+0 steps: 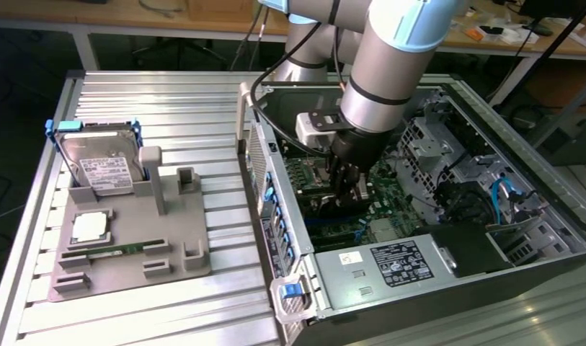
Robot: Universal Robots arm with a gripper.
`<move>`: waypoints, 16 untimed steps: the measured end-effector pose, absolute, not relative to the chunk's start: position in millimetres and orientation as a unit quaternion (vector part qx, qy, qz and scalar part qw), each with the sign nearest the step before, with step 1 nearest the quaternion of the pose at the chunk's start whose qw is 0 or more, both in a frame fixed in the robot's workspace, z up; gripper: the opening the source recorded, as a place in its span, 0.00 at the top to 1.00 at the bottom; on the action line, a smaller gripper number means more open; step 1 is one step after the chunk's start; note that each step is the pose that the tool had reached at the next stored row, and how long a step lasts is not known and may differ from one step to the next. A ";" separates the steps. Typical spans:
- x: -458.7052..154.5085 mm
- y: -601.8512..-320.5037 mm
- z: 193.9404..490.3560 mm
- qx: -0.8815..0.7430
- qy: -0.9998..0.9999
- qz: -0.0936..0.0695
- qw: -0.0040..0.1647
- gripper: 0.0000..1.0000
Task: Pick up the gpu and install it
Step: 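Insert the gpu into the slot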
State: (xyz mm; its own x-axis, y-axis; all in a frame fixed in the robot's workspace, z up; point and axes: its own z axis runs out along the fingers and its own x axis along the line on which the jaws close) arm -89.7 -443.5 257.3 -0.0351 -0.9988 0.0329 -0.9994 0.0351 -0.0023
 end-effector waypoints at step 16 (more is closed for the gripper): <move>-89.9 -443.5 252.8 0.694 -0.719 0.012 0.011 0.73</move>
